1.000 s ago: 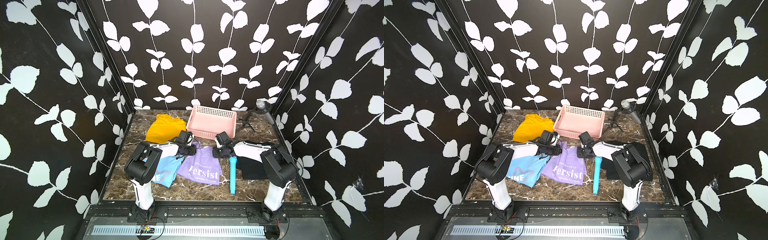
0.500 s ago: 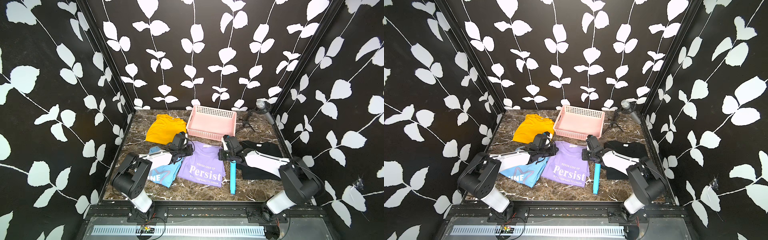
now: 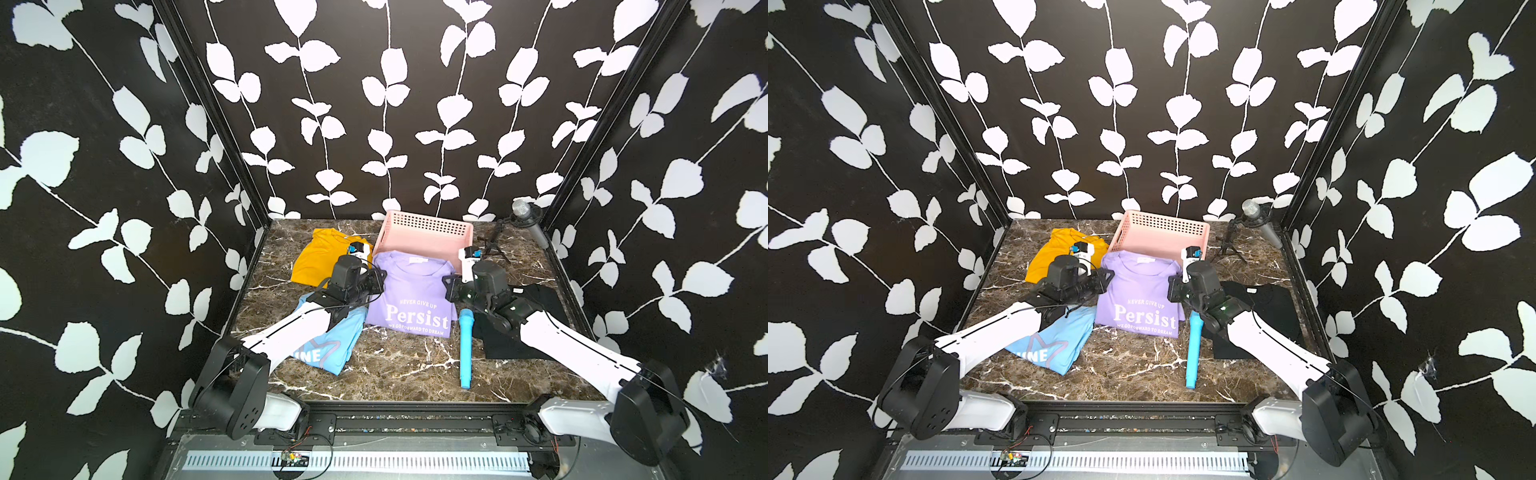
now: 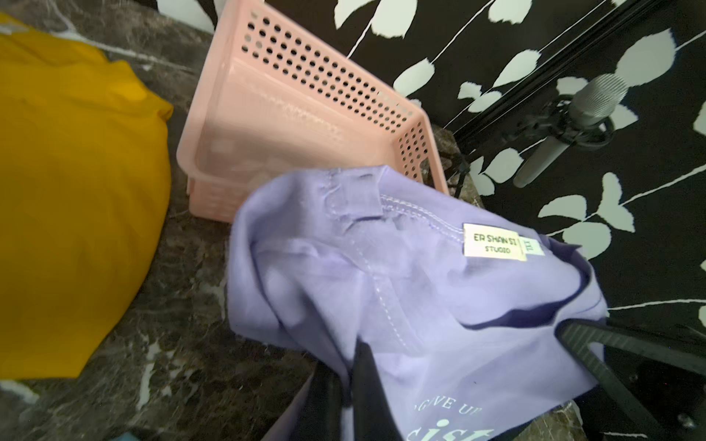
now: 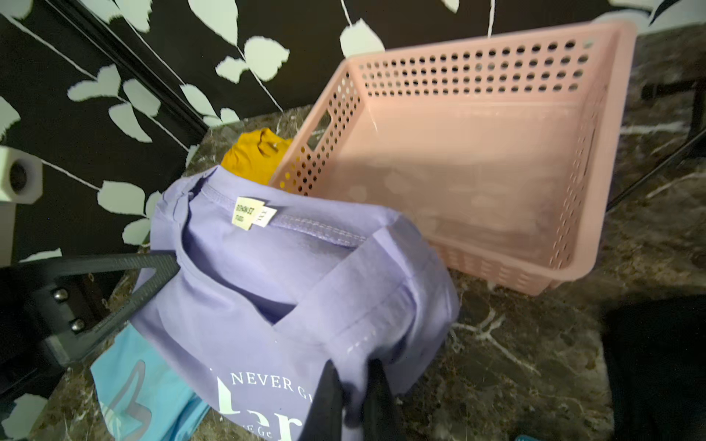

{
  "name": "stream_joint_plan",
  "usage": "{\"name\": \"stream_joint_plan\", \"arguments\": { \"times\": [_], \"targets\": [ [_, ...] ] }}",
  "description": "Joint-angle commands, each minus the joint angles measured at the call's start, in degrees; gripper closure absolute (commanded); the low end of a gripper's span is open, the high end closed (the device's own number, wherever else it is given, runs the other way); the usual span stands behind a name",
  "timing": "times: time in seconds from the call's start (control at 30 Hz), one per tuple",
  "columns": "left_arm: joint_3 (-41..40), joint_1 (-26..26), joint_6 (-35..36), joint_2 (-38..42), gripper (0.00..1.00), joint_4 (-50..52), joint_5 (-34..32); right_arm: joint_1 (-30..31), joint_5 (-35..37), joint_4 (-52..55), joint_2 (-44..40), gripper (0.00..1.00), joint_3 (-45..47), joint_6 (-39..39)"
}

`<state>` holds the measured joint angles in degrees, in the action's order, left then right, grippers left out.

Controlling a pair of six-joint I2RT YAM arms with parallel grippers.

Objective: Put the folded t-shirts into the basket
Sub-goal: Pick up the T-shirt from the center of the board, then place the T-shirt in the bin.

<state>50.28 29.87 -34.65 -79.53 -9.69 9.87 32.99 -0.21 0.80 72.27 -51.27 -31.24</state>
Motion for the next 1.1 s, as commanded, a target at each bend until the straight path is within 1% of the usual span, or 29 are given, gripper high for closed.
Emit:
{"name": "stream_joint_plan", "arguments": {
  "times": [0.0,0.2,0.3,0.4,0.5,0.57,0.8,0.9,1.07],
  "targets": [
    [6.5,0.3,2.8,0.3,1.00,1.2,-1.9,0.2,4.6,1.6,-0.3,1.00,-5.1,1.2],
    [18.3,0.2,6.4,-6.5,1.00,7.6,-3.7,-0.3,8.3,6.4,4.8,1.00,-13.9,1.9],
    [24.8,0.0,8.1,-11.2,1.00,10.7,-3.6,-0.9,9.4,6.7,8.3,1.00,-17.6,1.9],
    [31.5,-0.6,8.6,-16.3,1.00,13.4,-2.2,-2.2,10.2,7.5,12.0,1.00,-21.6,2.1],
    [38.7,-2.0,7.8,-22.0,1.00,17.1,0.2,-4.1,10.1,7.9,15.9,1.00,-25.1,2.0],
    [42.4,-2.8,7.3,-25.6,1.00,18.5,1.5,-5.7,8.8,8.3,18.6,1.00,-27.6,1.6],
    [55.8,-4.2,7.5,-37.4,1.00,24.4,4.3,-9.5,6.6,9.6,29.4,1.00,-34.9,1.4],
    [60.8,-4.8,8.2,-41.9,1.00,26.6,4.6,-10.4,6.8,10.1,33.0,1.00,-38.2,2.0],
    [68.7,-5.5,11.3,-48.9,1.00,29.9,3.7,-11.2,8.0,10.8,39.3,1.00,-42.3,4.0]
  ]
}}
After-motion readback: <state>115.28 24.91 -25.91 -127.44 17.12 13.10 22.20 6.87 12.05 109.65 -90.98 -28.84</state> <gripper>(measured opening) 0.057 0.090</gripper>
